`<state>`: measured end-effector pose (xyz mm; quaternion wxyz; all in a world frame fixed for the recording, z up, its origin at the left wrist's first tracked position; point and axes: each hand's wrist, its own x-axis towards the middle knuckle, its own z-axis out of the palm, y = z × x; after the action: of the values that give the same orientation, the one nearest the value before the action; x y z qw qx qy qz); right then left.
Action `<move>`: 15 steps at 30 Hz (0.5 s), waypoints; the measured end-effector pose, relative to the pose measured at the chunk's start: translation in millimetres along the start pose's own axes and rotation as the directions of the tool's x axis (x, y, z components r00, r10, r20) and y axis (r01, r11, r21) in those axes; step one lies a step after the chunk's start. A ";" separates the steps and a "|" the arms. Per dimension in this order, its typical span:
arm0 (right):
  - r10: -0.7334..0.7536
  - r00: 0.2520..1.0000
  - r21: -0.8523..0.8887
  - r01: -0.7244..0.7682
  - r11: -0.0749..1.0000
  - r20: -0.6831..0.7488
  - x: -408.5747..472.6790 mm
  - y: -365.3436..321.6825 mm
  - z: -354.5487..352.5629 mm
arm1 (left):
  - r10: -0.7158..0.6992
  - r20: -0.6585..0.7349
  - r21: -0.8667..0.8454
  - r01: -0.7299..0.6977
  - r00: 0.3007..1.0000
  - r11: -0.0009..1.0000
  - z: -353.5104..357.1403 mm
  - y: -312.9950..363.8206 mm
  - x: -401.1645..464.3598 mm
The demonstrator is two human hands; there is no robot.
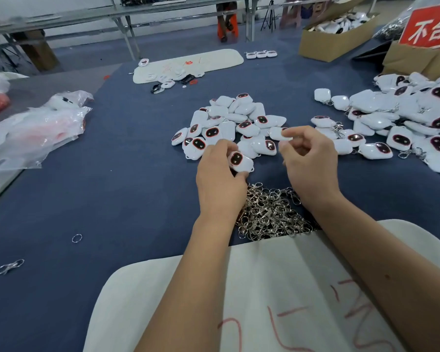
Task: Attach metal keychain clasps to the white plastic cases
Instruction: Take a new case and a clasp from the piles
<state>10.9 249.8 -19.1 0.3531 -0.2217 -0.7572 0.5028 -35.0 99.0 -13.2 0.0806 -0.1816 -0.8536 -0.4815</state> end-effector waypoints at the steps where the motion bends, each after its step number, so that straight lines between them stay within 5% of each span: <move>1: -0.017 0.999 -0.026 0.018 1.000 0.037 -0.2 -1.0 0.9 | 0.015 0.008 -0.039 -0.015 1.000 0.999 -0.3 1.7 0.2; 7: -0.041 0.941 -0.050 0.062 0.997 0.336 -0.1 -2.3 2.2 | 0.062 0.014 -0.215 -0.057 0.998 0.975 1.5 6.4 0.2; 15: -0.024 0.947 -0.018 0.031 0.999 0.322 3.4 2.7 1.6 | -0.081 0.052 -0.046 0.083 0.995 0.995 0.8 0.0 2.5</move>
<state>7.4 252.2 -20.9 0.2294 -0.1302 -0.8132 0.5187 -37.2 100.3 -12.9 0.0347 -0.1604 -0.8502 -0.5002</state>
